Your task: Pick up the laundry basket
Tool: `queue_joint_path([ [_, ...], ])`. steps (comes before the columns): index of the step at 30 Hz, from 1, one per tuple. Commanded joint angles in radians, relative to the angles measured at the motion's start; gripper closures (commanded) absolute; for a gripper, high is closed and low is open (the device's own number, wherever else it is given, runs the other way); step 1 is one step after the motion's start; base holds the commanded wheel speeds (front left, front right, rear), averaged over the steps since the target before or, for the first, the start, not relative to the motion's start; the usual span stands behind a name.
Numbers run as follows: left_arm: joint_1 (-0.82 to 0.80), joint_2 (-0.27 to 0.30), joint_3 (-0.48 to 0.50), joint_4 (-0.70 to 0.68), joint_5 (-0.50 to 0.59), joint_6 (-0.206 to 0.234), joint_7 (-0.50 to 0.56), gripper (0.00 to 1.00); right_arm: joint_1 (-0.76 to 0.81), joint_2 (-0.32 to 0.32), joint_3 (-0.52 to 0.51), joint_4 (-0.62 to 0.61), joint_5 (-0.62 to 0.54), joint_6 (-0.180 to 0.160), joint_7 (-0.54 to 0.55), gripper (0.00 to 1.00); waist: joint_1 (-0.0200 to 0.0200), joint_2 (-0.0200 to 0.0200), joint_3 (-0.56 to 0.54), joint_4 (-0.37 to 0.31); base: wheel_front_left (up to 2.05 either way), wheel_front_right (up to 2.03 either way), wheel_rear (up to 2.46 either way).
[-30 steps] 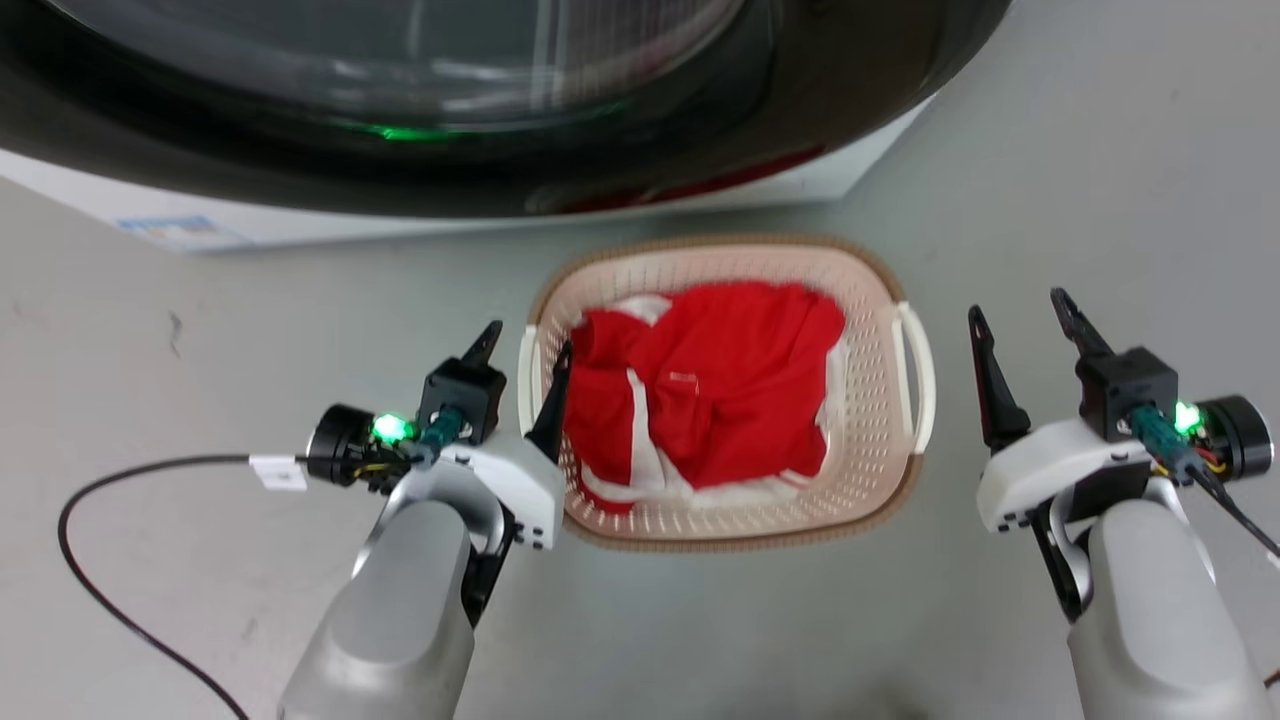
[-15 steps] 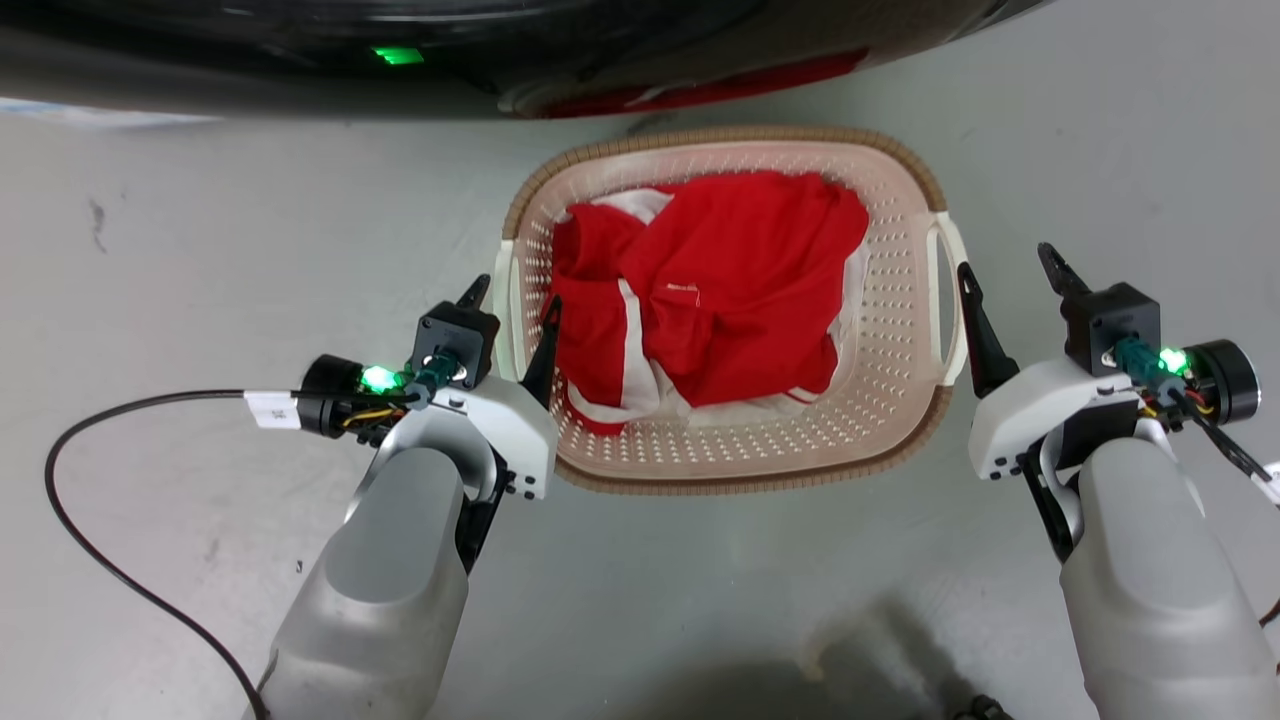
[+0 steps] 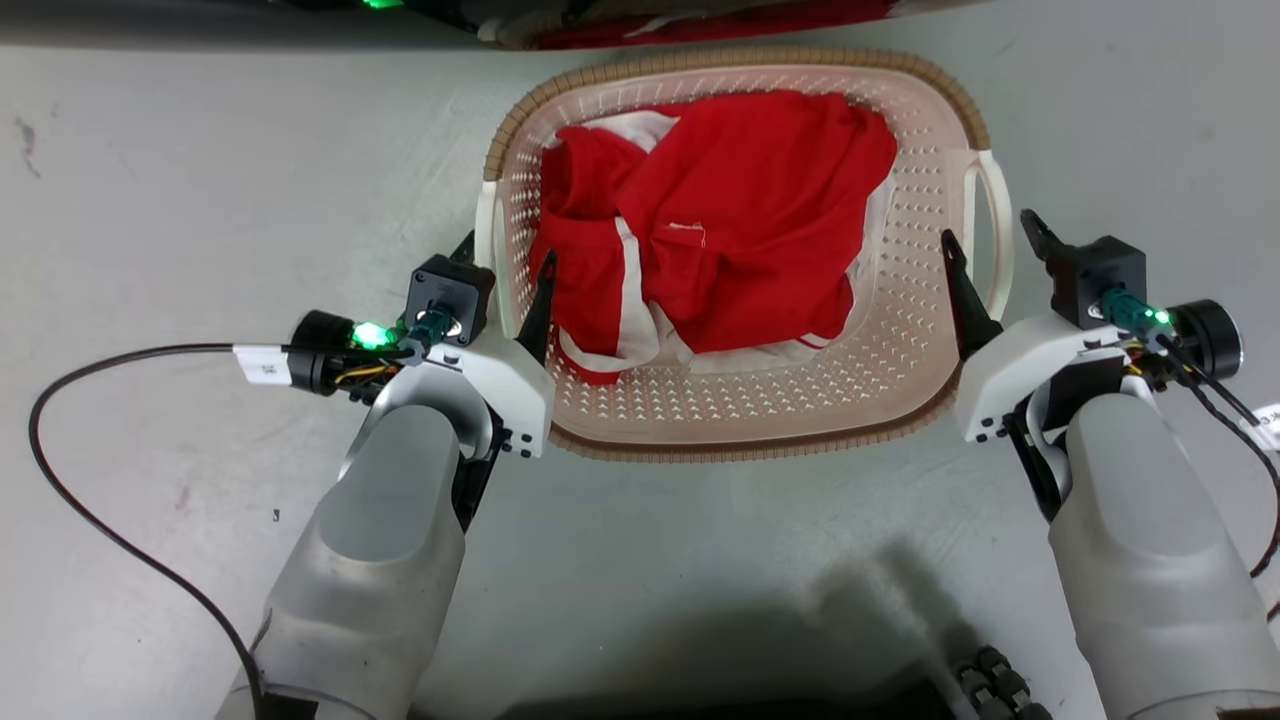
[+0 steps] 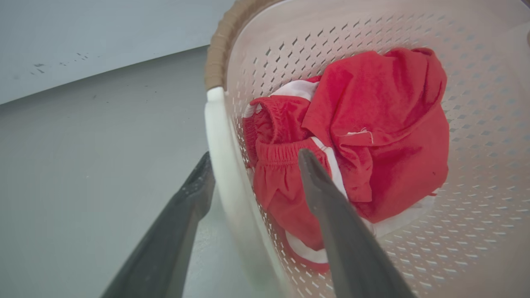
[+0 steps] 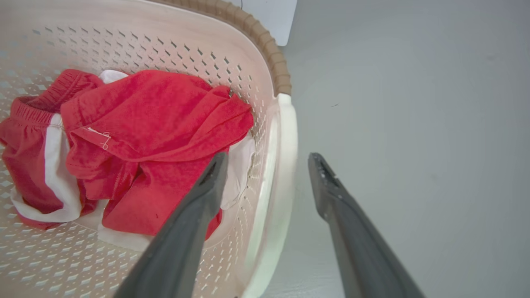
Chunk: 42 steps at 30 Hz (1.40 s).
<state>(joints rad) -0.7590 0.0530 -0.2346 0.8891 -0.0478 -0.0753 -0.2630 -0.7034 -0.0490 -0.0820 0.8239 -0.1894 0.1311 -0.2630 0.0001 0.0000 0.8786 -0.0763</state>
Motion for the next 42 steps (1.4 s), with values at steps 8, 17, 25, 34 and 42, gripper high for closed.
queue_joint_path([
  [8,-0.043,0.006,-0.006,0.010,0.008,0.004,-0.003,0.00,-0.069,-0.002,0.023,0.076,0.014,-0.001,-0.003,0.00,-0.0001,0.0000,0.054,0.003,0.00,0.00,0.00],
  [17,-0.078,0.004,-0.023,0.044,0.006,0.005,-0.003,0.00,-0.108,-0.002,0.030,0.132,0.028,-0.001,-0.003,0.00,-0.0001,0.0000,0.084,0.007,0.00,0.00,0.00],
  [25,-0.110,0.003,-0.043,0.105,-0.003,-0.014,-0.002,1.00,-0.134,0.001,0.066,0.187,0.059,-0.001,-0.002,1.00,-0.0001,0.0000,0.092,0.003,0.00,0.00,0.00],
  [34,-0.103,-0.002,-0.064,0.127,-0.021,-0.025,-0.003,1.00,-0.123,-0.004,0.083,0.195,0.076,-0.001,-0.003,1.00,-0.0001,0.0000,0.056,0.006,0.00,0.00,0.00],
  [42,-0.078,-0.004,-0.085,0.161,-0.076,-0.038,-0.003,1.00,-0.107,-0.004,0.081,0.224,0.048,-0.001,-0.004,1.00,-0.0001,0.0000,-0.028,0.018,0.00,0.00,0.00],
])
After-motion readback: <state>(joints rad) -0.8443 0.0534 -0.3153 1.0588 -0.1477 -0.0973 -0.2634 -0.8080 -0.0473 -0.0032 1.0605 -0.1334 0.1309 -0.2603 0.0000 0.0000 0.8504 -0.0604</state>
